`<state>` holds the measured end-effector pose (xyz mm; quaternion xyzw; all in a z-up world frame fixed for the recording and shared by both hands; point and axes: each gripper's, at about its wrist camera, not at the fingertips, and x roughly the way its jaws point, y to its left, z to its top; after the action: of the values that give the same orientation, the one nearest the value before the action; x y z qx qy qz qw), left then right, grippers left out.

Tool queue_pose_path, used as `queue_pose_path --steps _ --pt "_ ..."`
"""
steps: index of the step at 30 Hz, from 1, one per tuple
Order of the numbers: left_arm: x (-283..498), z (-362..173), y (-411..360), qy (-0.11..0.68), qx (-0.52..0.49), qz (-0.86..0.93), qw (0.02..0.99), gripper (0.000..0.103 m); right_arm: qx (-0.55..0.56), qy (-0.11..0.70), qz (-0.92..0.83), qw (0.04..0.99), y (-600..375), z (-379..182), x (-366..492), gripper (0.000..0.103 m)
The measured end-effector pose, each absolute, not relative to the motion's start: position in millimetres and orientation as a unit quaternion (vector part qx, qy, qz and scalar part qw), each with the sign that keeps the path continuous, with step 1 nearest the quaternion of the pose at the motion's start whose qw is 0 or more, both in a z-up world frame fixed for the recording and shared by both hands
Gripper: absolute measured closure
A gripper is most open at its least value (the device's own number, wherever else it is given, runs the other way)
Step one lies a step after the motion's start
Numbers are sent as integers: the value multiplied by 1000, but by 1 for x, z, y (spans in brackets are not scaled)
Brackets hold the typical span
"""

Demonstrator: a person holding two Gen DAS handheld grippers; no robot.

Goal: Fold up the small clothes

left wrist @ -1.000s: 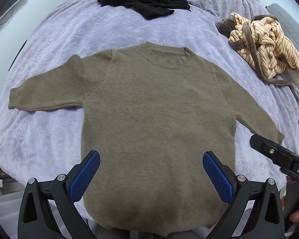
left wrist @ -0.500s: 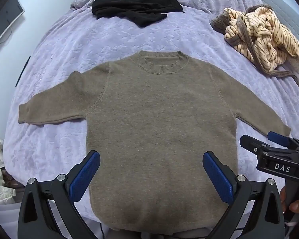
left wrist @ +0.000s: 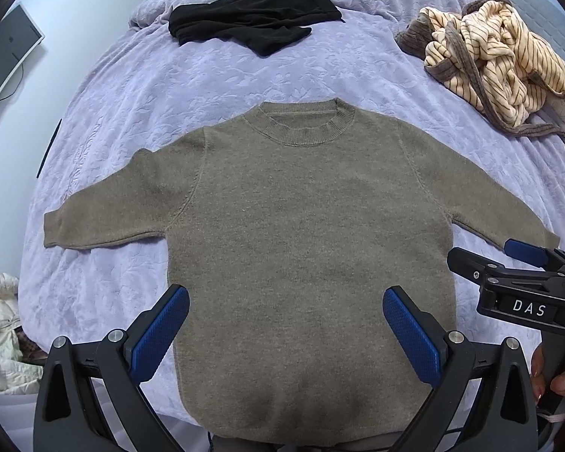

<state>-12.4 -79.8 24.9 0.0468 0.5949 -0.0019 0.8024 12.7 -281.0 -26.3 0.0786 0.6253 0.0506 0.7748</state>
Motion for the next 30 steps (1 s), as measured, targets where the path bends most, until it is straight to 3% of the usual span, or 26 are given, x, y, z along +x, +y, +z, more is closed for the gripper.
queue_pose_path --steps 30 --pt "-17 27 -88 597 68 15 799 0 94 629 52 770 -284 -29 1 0"
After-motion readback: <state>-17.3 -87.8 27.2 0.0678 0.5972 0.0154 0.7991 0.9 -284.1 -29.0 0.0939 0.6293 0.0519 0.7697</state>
